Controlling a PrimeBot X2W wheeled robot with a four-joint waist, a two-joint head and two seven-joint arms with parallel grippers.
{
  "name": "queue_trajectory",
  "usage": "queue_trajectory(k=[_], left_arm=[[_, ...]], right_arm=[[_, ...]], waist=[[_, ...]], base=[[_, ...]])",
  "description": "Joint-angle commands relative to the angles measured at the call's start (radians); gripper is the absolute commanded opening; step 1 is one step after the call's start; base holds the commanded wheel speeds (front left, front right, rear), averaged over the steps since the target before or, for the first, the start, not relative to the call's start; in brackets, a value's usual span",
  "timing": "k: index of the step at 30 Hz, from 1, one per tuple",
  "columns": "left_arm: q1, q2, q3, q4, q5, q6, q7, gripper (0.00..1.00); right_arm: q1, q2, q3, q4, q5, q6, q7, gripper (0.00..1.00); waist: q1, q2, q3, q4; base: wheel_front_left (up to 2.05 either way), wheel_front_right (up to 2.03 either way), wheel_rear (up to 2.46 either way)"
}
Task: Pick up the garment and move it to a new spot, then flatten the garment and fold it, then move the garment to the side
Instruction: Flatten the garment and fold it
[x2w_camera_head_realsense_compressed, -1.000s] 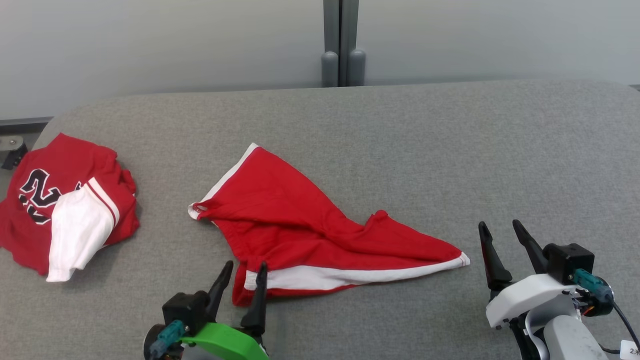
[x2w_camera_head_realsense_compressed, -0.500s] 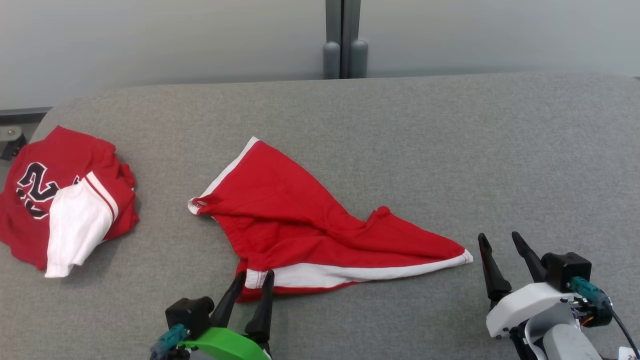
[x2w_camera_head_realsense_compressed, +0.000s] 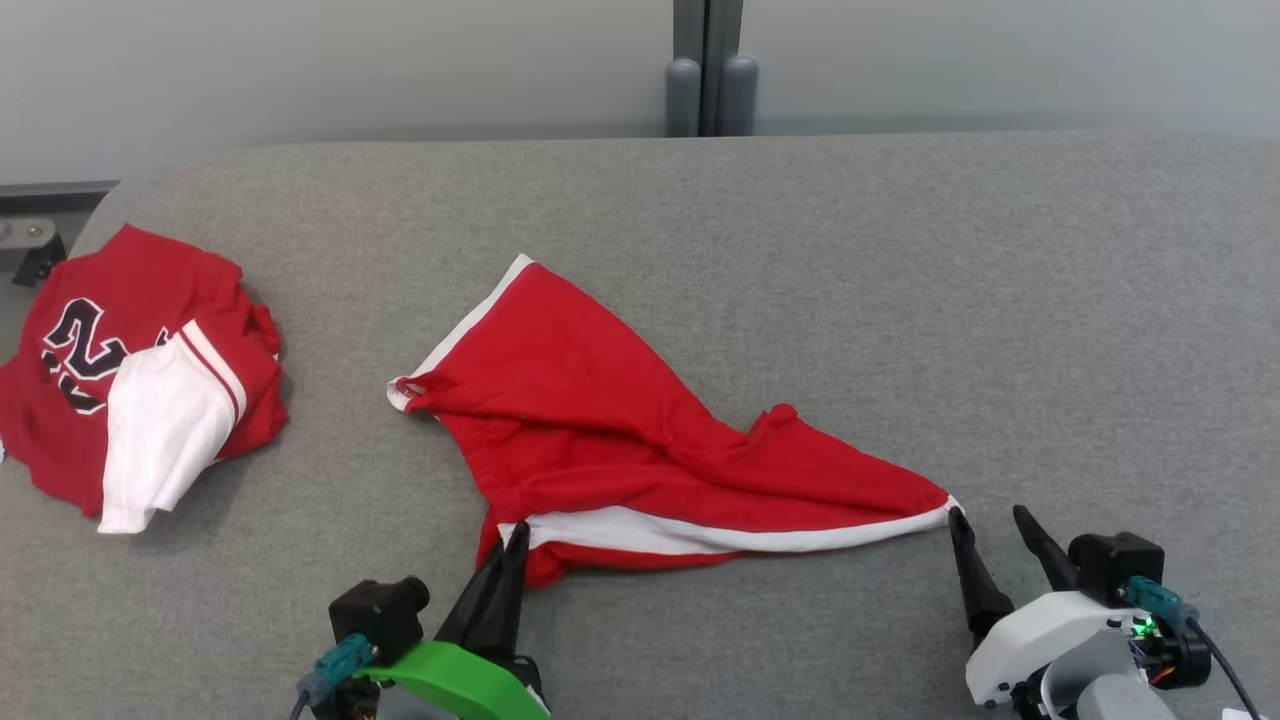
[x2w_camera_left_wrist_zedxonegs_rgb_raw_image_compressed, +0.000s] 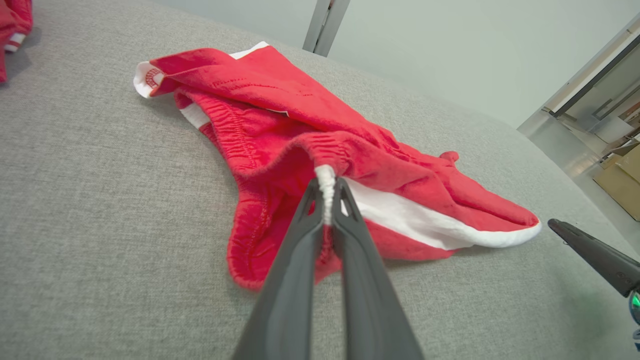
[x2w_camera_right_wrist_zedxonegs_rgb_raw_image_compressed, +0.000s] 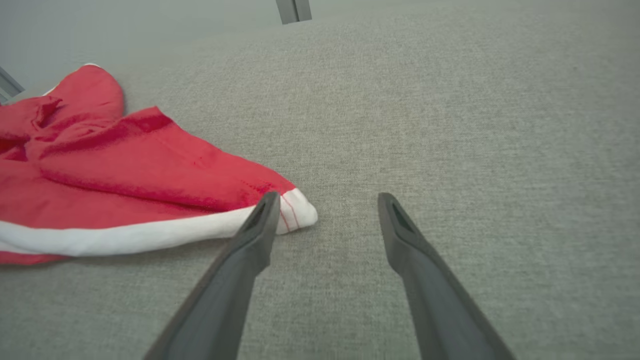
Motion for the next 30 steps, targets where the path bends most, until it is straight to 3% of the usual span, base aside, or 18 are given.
queue_trajectory(k=[1,6,7,11,19,25,30], left_arm=[[-0.018,0.008,-0.003,-0.005,0.008,-0.003,-0.001,0.00],[-0.031,0.007,-0.016,-0.010,0.011,-0.003,-0.001,0.00],[-0.032,0.007,-0.018,-0.010,0.010,-0.003,-0.001,0.00],[-0.044,0.012,-0.031,-0.009,0.006,-0.003,-0.001,0.00],[-0.042,0.022,-0.032,-0.016,0.004,-0.003,-0.001,0.00],[-0.039,0.048,-0.016,-0.104,0.036,-0.003,-0.001,0.00],[-0.122,0.099,-0.017,-0.211,0.037,-0.003,-0.001,0.00]], right_arm=[[-0.010,-0.004,0.004,0.012,0.010,-0.001,0.000,1.00],[-0.046,-0.004,0.024,0.058,0.010,-0.001,0.000,1.00],[-0.051,-0.003,0.025,0.064,0.008,-0.001,0.000,0.89],[-0.075,-0.003,0.041,0.102,0.006,-0.001,0.000,0.00],[-0.079,-0.004,0.071,0.074,0.035,-0.001,0.000,0.00],[-0.057,-0.004,0.053,-0.095,0.126,-0.001,0.000,0.00],[-0.102,-0.004,0.065,-0.247,0.292,-0.001,0.000,0.00]], waist=[[0.0000,0.0000,0.014,0.007],[0.0000,0.0000,0.041,0.015],[0.0000,0.0000,0.046,0.016],[0.0000,0.0000,0.061,0.022],[0.0000,0.0000,0.039,0.024],[0.0000,0.0000,-0.021,0.008],[0.0000,0.0000,-0.052,-0.022]], base=[[0.00,0.00,0.00],[0.00,0.00,0.00],[0.00,0.00,0.00],[0.00,0.00,0.00],[0.00,0.00,0.00],[0.00,0.00,0.00],[0.00,0.00,0.00]])
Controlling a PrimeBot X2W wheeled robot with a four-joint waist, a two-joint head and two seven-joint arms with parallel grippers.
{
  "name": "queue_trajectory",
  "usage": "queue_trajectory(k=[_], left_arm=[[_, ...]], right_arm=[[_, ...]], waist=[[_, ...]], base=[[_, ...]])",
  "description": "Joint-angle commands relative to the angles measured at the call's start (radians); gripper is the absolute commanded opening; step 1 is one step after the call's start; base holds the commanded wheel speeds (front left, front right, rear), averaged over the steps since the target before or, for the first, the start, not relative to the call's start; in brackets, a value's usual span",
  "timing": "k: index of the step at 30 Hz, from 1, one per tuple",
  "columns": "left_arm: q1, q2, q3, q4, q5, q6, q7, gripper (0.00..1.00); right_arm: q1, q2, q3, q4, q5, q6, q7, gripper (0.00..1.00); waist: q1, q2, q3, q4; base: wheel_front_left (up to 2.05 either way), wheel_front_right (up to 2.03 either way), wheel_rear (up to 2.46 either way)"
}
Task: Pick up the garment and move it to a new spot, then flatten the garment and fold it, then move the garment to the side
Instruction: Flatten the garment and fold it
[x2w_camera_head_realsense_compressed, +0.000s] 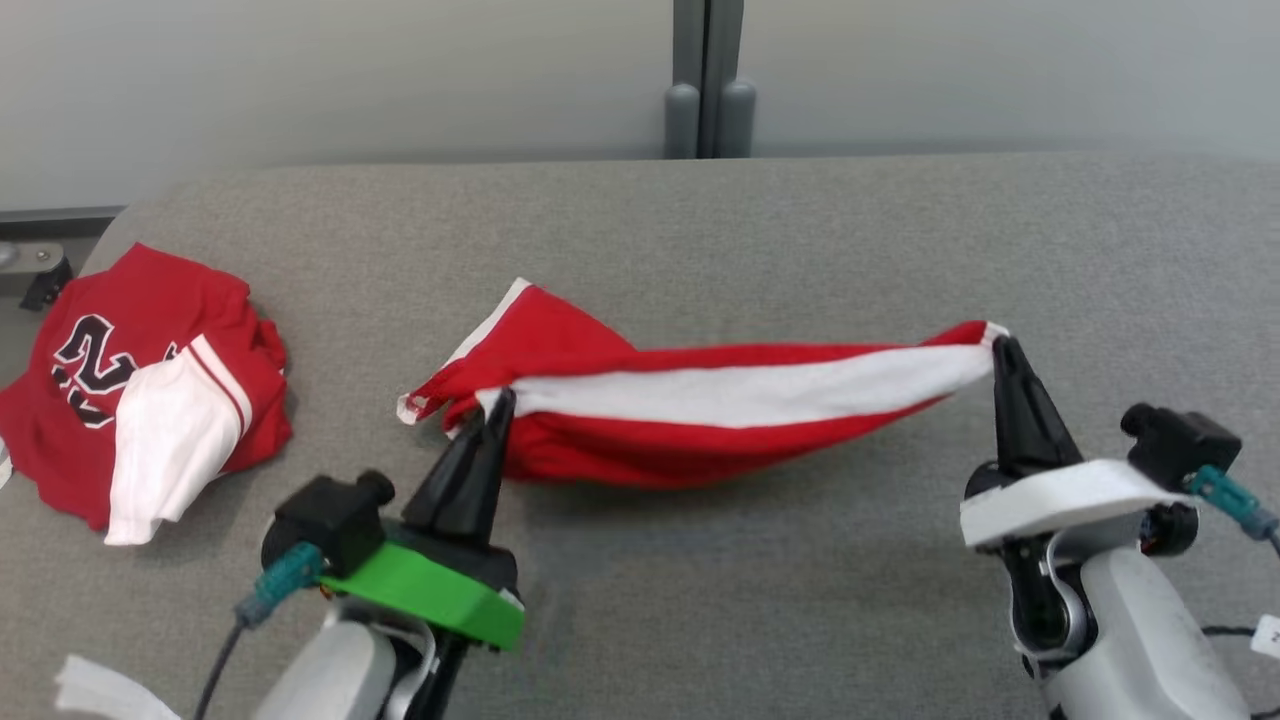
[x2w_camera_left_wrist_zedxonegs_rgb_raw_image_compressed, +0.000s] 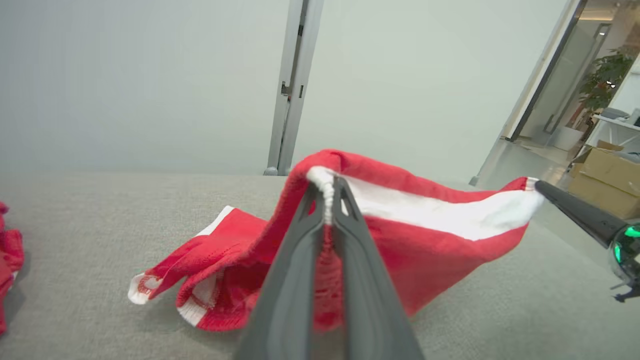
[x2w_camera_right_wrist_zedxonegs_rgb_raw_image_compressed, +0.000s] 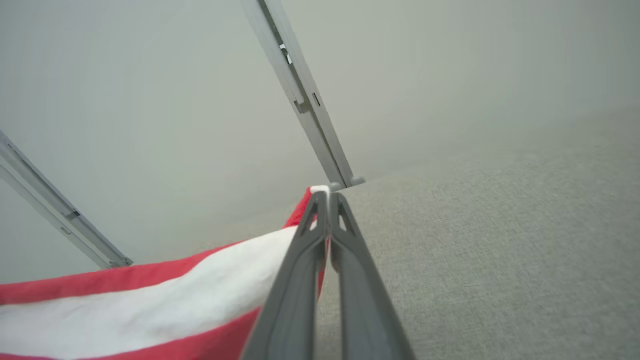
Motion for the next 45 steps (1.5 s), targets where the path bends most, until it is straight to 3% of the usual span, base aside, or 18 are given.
queue_trajectory(k=[1,7,11,16,22,27,32,38,42,45], left_arm=[[-0.052,0.027,-0.002,-0.028,-0.012,-0.003,-0.001,0.00],[-0.326,0.156,-0.076,-0.113,-0.107,-0.003,0.025,0.00],[-0.524,0.211,-0.096,-0.137,-0.187,-0.003,0.099,0.00],[-0.710,0.215,-0.095,-0.117,-0.296,-0.003,0.176,0.00],[-0.833,0.198,-0.097,0.012,-0.364,-0.003,0.218,0.00],[-0.986,0.202,-0.092,0.147,-0.306,-0.002,0.142,0.00],[-1.090,0.171,-0.081,0.237,-0.323,-0.002,0.039,0.00],[-0.956,0.194,-0.149,0.285,-0.355,-0.002,0.003,0.00],[-0.739,0.190,-0.156,0.301,-0.371,-0.002,-0.002,0.00],[-0.546,0.154,-0.115,0.312,-0.358,-0.001,-0.002,0.00]], right_arm=[[-0.031,-0.004,0.006,-0.042,0.060,-0.001,0.008,0.00],[-0.171,-0.004,-0.064,-0.245,0.377,-0.001,0.144,0.00],[-0.290,-0.003,-0.112,-0.325,0.451,-0.001,0.223,0.00],[-0.442,-0.003,-0.145,-0.307,0.405,-0.001,0.280,0.00],[-0.636,-0.003,-0.149,-0.153,0.298,-0.001,0.263,0.00],[-0.868,-0.005,-0.161,0.005,0.198,-0.001,0.127,0.00],[-1.022,-0.003,-0.154,0.105,0.136,-0.001,0.040,0.00],[-0.900,-0.004,-0.099,0.170,0.120,-0.001,0.021,0.00],[-0.690,-0.005,-0.093,0.175,0.151,-0.001,0.016,0.00],[-0.526,-0.008,-0.094,0.164,0.176,-0.002,0.024,0.00]], waist=[[0.0000,0.0000,-0.025,-0.029],[0.0000,0.0000,-0.015,-0.067],[0.0000,0.0000,0.026,-0.094],[0.0000,0.0000,0.114,-0.124],[0.0000,0.0000,0.256,-0.156],[0.0000,0.0000,0.353,-0.182],[0.0000,0.0000,0.377,-0.183],[0.0000,0.0000,0.339,-0.180],[0.0000,0.0000,0.302,-0.174],[0.0000,0.0000,0.269,-0.163]], base=[[0.00,0.00,0.00],[0.00,0.00,0.00],[0.00,0.00,0.00],[0.00,0.00,0.00],[0.00,0.00,0.00],[0.00,0.00,0.00],[0.00,0.00,0.00],[0.00,0.00,0.00],[0.00,0.00,0.00],[0.00,0.00,0.00]])
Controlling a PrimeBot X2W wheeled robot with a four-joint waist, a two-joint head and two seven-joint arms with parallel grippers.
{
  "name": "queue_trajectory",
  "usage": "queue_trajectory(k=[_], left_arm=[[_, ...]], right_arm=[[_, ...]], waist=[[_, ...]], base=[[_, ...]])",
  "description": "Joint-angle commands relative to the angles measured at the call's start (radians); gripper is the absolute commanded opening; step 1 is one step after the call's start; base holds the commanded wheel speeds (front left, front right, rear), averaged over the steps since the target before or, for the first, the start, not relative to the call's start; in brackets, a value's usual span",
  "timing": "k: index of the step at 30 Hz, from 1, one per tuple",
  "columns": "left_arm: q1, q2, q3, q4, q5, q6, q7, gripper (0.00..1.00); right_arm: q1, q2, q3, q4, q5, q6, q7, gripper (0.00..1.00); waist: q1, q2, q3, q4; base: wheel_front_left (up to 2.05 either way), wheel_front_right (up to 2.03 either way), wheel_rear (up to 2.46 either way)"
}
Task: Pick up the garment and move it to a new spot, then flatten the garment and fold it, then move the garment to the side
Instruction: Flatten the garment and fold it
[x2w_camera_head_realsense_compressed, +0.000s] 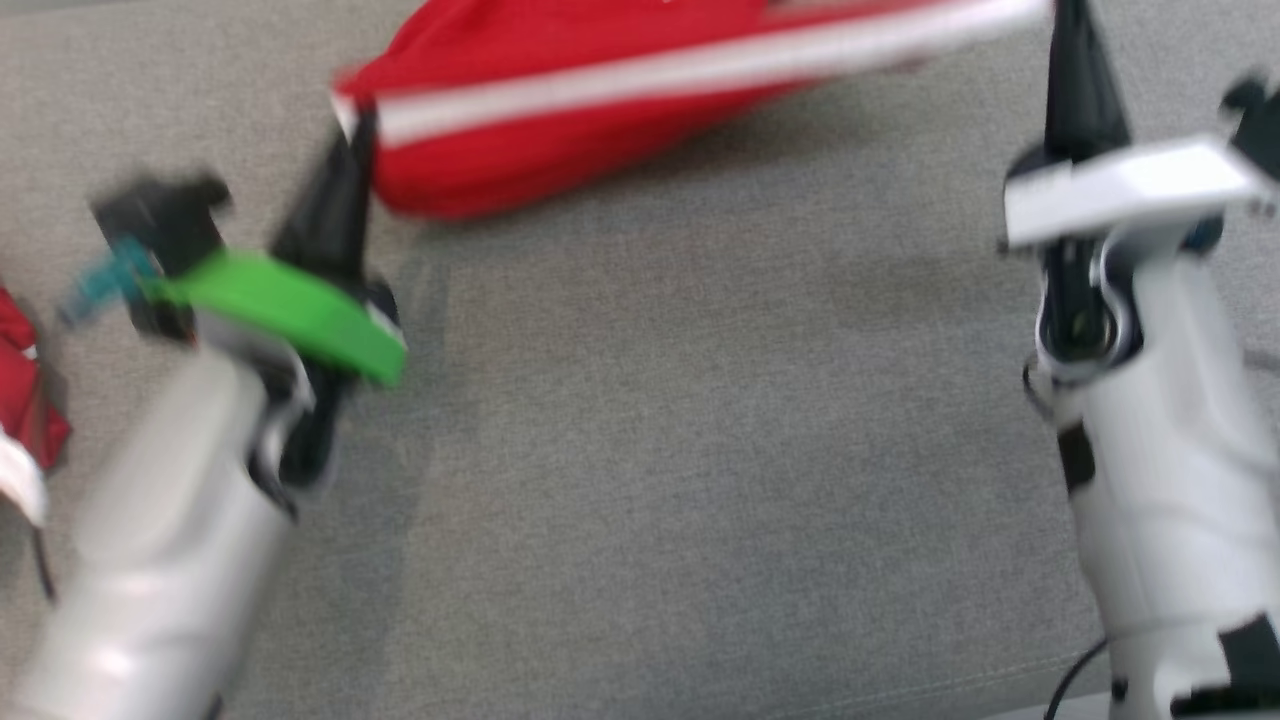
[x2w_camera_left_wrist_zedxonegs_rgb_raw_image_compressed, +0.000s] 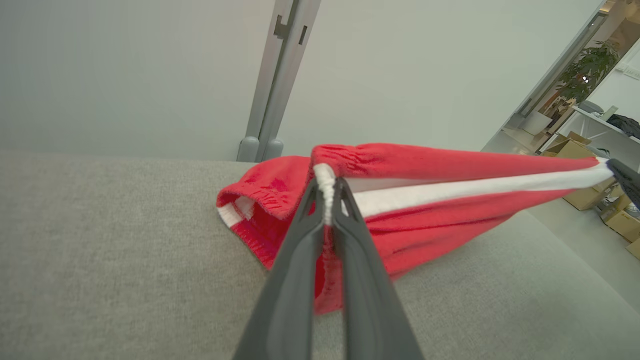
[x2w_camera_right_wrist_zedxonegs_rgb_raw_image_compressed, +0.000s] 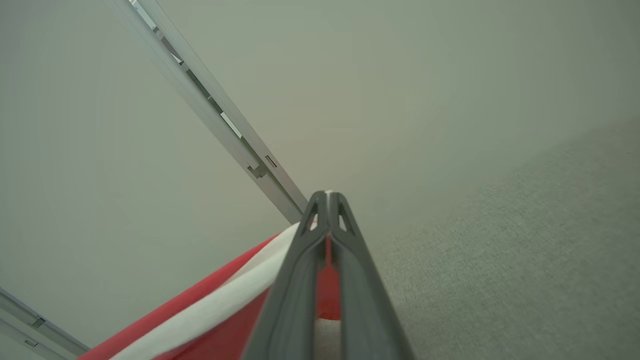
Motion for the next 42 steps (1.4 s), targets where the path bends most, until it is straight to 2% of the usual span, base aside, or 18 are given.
queue_trajectory(k=[1,7,13,19,25,32,37,42], left_arm=[[0.085,-0.007,0.024,0.011,0.013,0.002,-0.005,0.00],[0.359,-0.092,0.118,-0.004,0.122,0.002,-0.006,0.00],[0.550,-0.156,0.194,-0.042,0.211,0.002,-0.006,0.00],[0.696,-0.197,0.229,-0.089,0.273,0.002,-0.006,0.00],[0.785,-0.224,0.237,-0.155,0.315,0.002,-0.006,0.00],[0.714,-0.231,0.222,-0.195,0.357,0.002,-0.005,0.00],[0.601,-0.234,0.197,-0.211,0.354,0.002,-0.005,0.00],[0.488,-0.235,0.176,-0.203,0.339,0.002,-0.005,0.00]], right_arm=[[0.065,-0.014,-0.014,-0.011,0.015,-0.002,-0.002,0.00],[0.338,-0.014,-0.005,-0.023,0.077,-0.002,-0.001,0.00],[0.539,-0.014,-0.002,-0.038,0.130,-0.002,-0.011,0.00],[0.691,-0.015,-0.019,-0.082,0.179,-0.003,0.006,0.00],[0.782,-0.013,-0.020,-0.159,0.204,-0.003,0.028,0.00],[0.694,-0.012,-0.035,-0.234,0.171,-0.002,0.046,0.00],[0.528,-0.011,-0.049,-0.239,0.090,-0.002,0.094,0.00],[0.333,-0.010,-0.045,-0.182,0.001,-0.002,0.130,0.00]], waist=[[-0.0002,0.0000,-0.044,0.015],[-0.0002,0.0000,-0.127,0.030],[-0.0002,0.0000,-0.216,0.047],[-0.0002,0.0000,-0.275,0.053],[-0.0002,0.0000,-0.288,0.067],[-0.0002,0.0000,-0.226,0.109],[-0.0002,0.0000,-0.147,0.142],[-0.0002,0.0000,-0.073,0.172]], base=[[0.00,0.00,0.00],[0.00,0.00,0.00],[0.00,0.00,0.00],[0.00,0.00,0.00],[0.00,0.00,0.00],[0.00,0.00,0.00],[0.00,0.00,0.00],[0.00,0.00,0.00]])
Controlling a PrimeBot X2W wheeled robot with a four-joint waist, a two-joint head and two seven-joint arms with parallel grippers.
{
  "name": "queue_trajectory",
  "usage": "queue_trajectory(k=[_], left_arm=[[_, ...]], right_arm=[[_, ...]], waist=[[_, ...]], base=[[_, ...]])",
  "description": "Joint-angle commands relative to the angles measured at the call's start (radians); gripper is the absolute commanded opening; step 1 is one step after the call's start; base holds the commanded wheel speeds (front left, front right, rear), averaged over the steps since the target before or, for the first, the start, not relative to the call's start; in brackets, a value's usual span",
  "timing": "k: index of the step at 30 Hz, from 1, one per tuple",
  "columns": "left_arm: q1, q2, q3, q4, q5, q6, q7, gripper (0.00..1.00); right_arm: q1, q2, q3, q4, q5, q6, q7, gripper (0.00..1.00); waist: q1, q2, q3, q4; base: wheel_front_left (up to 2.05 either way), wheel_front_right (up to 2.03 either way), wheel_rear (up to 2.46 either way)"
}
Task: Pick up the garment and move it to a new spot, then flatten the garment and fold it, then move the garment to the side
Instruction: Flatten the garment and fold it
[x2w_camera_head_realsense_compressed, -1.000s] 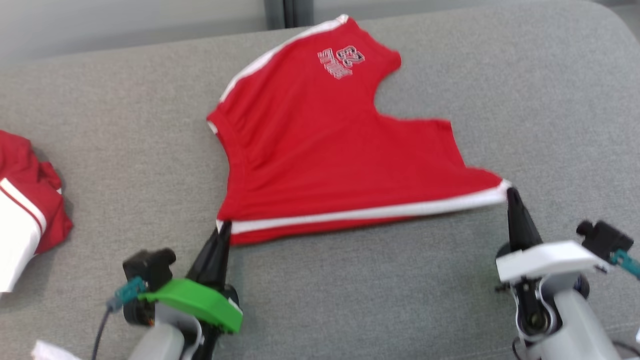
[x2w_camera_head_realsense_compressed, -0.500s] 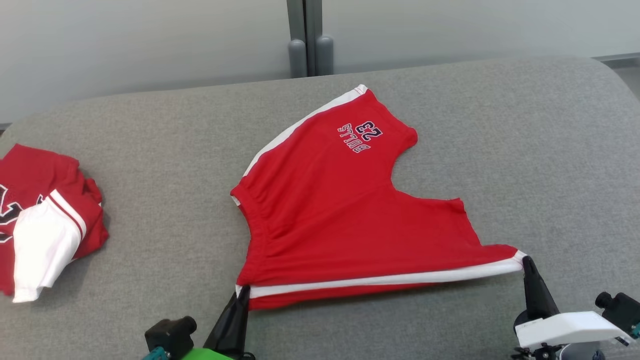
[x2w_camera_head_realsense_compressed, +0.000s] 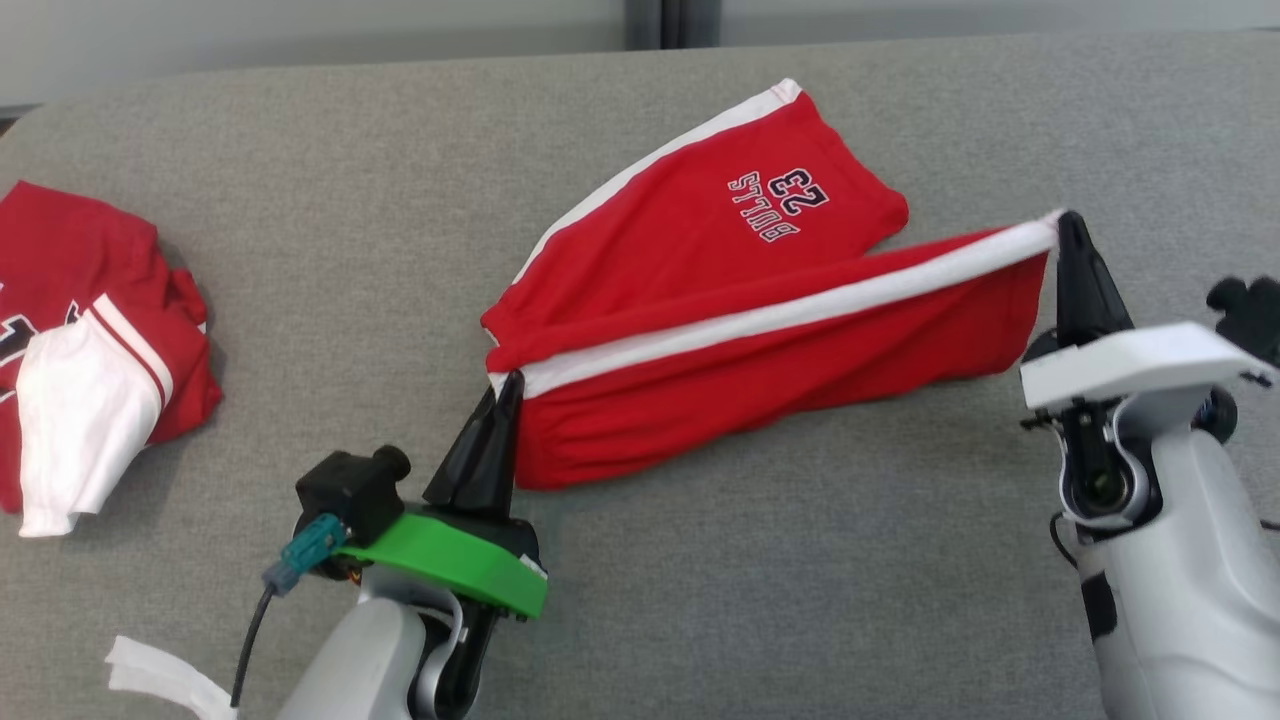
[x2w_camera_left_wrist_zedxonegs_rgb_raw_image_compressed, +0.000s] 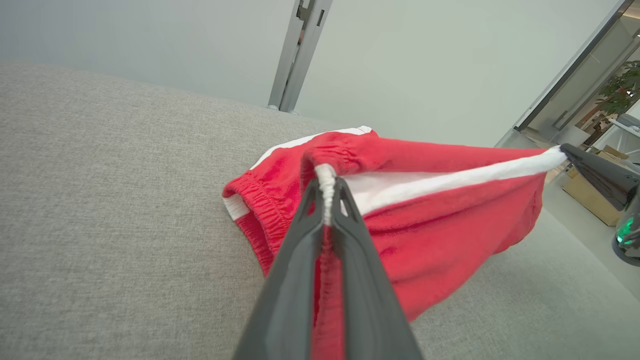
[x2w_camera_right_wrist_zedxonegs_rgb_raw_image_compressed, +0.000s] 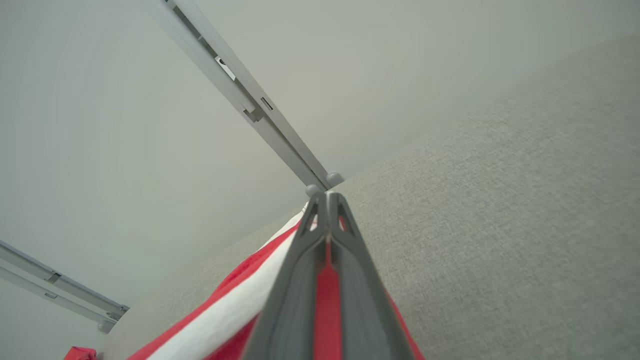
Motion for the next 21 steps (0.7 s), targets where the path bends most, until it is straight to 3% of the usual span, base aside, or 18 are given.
queue_trajectory(k=[1,12,21], left_arm=[[-0.038,0.003,-0.002,0.003,-0.009,0.002,-0.003,0.00],[-0.258,-0.016,-0.036,0.048,-0.065,0.002,-0.003,0.00],[-0.387,-0.037,-0.037,0.069,-0.086,0.002,-0.003,0.00]], right_arm=[[-0.055,-0.005,0.004,0.019,-0.026,-0.001,0.008,0.00],[-0.457,-0.005,-0.007,0.286,-0.227,-0.001,0.019,0.00],[-0.672,-0.018,-0.048,0.490,-0.427,-0.001,-0.029,0.00]], waist=[[0.0000,-0.0001,0.077,0.047],[0.0000,-0.0001,0.217,0.124],[0.0000,-0.0001,0.309,0.166]], base=[[0.00,0.00,0.00],[0.00,0.00,0.00],[0.00,0.00,0.00]])
